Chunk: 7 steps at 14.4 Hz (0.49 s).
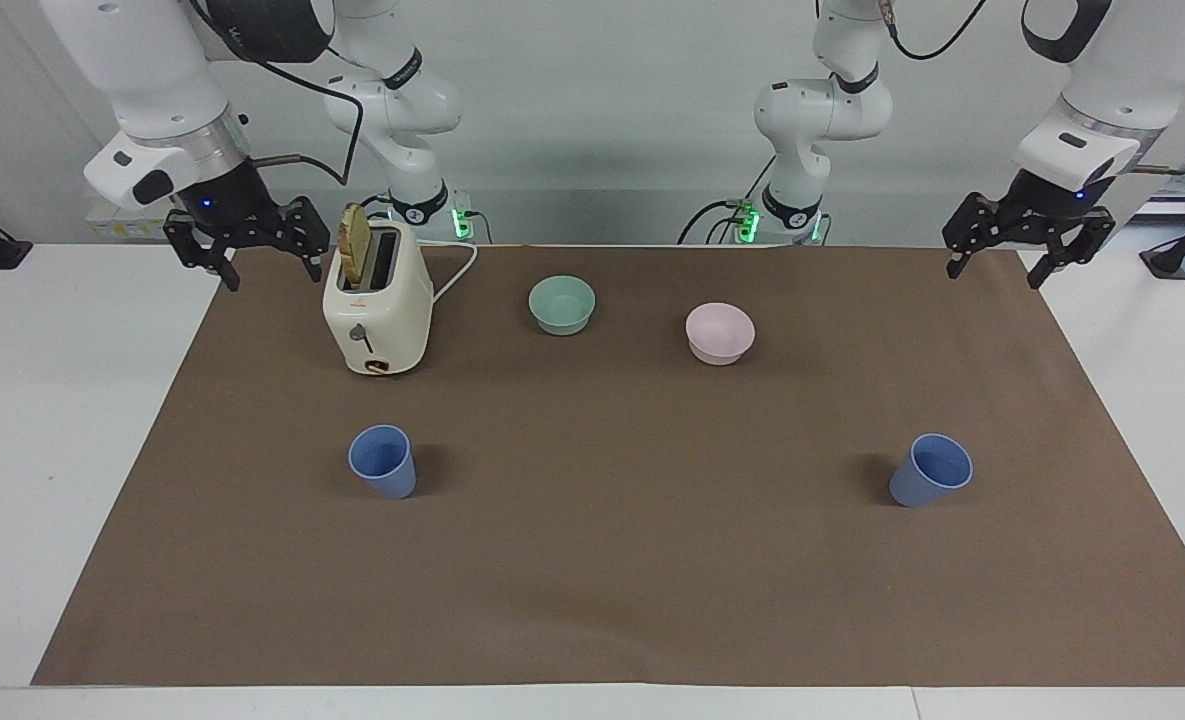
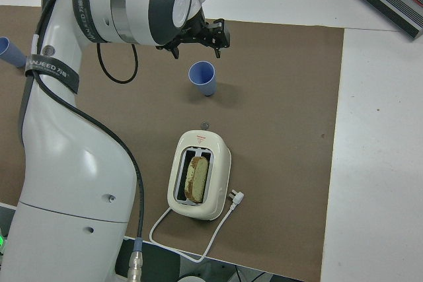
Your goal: Stack blue cups with both arms
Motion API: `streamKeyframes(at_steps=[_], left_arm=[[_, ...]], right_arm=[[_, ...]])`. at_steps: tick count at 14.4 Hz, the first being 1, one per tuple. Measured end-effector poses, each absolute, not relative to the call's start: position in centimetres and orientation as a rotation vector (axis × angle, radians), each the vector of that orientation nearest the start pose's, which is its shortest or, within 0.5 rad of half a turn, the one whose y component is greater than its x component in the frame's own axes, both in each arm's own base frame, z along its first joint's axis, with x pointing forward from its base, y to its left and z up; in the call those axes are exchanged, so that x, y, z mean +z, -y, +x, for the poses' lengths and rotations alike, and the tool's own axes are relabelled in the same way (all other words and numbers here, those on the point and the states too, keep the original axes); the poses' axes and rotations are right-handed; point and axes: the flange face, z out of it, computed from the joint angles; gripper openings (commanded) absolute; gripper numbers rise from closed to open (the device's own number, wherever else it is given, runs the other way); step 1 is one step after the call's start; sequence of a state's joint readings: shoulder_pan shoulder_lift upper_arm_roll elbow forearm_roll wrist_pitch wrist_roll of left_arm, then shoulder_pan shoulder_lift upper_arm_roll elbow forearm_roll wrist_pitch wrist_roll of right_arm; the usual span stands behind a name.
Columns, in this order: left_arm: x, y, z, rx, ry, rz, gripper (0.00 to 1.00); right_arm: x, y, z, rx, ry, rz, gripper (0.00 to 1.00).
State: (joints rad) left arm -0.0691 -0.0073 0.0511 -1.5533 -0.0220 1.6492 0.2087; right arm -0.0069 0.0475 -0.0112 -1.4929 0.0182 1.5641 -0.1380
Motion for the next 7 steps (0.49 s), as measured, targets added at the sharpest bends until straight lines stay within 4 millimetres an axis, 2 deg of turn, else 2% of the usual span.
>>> streamKeyframes(at_steps=[3, 7], left_arm=[[61.9, 0.2, 58.4, -0.195, -0.321, -3.128, 1.0], [56.2, -2.4, 62.5, -0.212, -0.255, -3.133, 1.0]], right_arm=[[63.4, 0.8, 56.9, -0.038, 0.188, -3.12, 1.0], [63.3, 0.8, 56.9, -0.036, 0.188, -3.12, 1.0]])
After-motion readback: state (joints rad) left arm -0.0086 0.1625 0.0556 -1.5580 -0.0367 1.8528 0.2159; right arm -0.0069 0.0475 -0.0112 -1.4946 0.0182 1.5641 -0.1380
